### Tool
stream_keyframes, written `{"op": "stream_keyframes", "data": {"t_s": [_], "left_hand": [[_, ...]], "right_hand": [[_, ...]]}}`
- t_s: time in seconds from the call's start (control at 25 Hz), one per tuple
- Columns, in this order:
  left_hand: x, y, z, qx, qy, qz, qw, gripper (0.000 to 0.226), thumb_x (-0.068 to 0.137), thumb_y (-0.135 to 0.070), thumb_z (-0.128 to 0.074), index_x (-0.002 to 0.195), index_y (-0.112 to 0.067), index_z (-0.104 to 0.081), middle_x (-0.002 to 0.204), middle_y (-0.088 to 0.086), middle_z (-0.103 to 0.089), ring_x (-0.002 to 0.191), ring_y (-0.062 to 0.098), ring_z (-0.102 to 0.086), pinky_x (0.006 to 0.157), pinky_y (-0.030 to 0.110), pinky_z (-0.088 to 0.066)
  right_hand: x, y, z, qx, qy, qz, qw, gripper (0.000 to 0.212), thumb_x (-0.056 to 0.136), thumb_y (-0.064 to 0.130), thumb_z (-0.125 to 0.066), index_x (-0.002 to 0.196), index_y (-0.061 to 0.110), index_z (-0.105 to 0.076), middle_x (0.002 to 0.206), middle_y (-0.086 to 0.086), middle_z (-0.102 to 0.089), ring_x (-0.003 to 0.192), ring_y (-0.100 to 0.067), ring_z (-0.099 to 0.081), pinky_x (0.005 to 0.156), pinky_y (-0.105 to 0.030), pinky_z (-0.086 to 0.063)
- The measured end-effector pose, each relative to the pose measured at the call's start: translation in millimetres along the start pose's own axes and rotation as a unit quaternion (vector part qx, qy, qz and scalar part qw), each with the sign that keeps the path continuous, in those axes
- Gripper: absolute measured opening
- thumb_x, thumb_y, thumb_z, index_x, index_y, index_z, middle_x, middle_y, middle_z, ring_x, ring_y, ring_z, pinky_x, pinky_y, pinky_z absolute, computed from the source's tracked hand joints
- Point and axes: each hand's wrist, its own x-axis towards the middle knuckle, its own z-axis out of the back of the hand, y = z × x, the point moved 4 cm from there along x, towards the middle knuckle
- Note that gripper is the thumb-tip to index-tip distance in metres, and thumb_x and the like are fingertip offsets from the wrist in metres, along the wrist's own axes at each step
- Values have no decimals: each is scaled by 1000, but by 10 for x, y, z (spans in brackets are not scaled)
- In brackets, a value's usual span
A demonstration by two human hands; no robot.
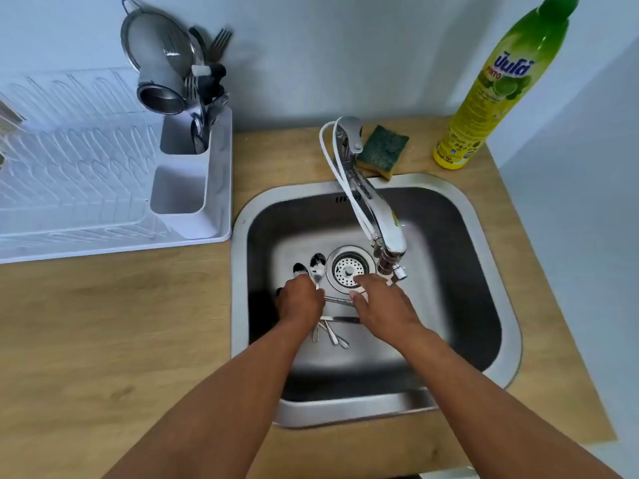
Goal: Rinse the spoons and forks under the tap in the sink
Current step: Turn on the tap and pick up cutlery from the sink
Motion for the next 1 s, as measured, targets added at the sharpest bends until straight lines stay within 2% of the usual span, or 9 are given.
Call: {"op": "stream_keyframes", "data": {"t_s": [0.12,0.2,0.28,0.4,0.44,0.52,0.64,0.8,1.0], "left_hand": [[72,-17,38,-14,4,48,999,27,83,-29,-61,102,-11,-67,107,15,-76,101,38,-71,81,35,-54],[93,-35,69,-53,5,70,996,27,82,-26,-57,100,-7,-66,101,17,-76,97,39,-71,80,36,-56],[116,-55,120,-124,-1,55,991,25,83,-29,-59,83,-7,-71,85,15,-75,85,38,-71,75,37,-57],[112,-23,225,-251,-19,29,967,31,85,-30,-77,59,-16,-69,66,1,-73,71,23,-71,64,27,-55],[98,-17,293,-294,-30,26,955,29,85,-29,-80,60,-19,-69,65,-6,-73,68,17,-70,62,23,-53],[61,-20,416,-367,-35,22,929,25,85,-25,-82,64,-17,-71,57,-12,-70,59,9,-67,60,25,-56],[-51,-41,506,-454,17,43,890,20,87,-18,-82,73,-10,-71,57,-5,-71,51,10,-69,54,33,-62],[-243,-87,449,-491,79,59,865,12,86,-10,-81,77,-8,-74,64,6,-72,54,16,-66,49,28,-57],[-471,-209,267,-480,138,66,864,10,86,-4,-80,78,-6,-75,55,1,-69,42,9,-63,44,24,-55]], "right_hand": [[77,-89,168,148,-35,-43,987,26,94,28,-60,117,19,-69,115,-9,-73,105,-34,-67,90,-37,-53],[174,-126,385,225,-58,-42,972,11,89,10,-66,97,13,-72,94,-11,-75,92,-34,-71,84,-48,-58],[355,-128,705,252,-96,-33,962,25,86,-2,-64,83,22,-71,80,1,-71,79,-22,-67,76,-41,-58],[636,69,1331,199,-238,28,950,13,89,17,-68,99,19,-76,91,3,-76,74,5,-61,70,-7,-46],[738,172,1515,206,-260,56,942,20,89,20,-69,108,17,-75,98,0,-77,78,6,-63,74,-7,-48],[928,416,1777,179,-233,114,949,39,87,20,-71,126,14,-68,116,-7,-75,97,-10,-69,90,-25,-55],[1152,763,1902,-22,-150,199,968,53,84,19,-72,136,13,-61,136,-11,-66,123,-29,-62,107,-39,-47],[1258,949,1906,-177,-166,216,946,42,81,21,-62,123,16,-64,107,-9,-75,97,-33,-70,78,-34,-52],[1327,984,1950,-209,-161,188,946,26,76,24,-61,98,15,-73,89,-12,-76,82,-35,-68,66,-31,-44]]}}
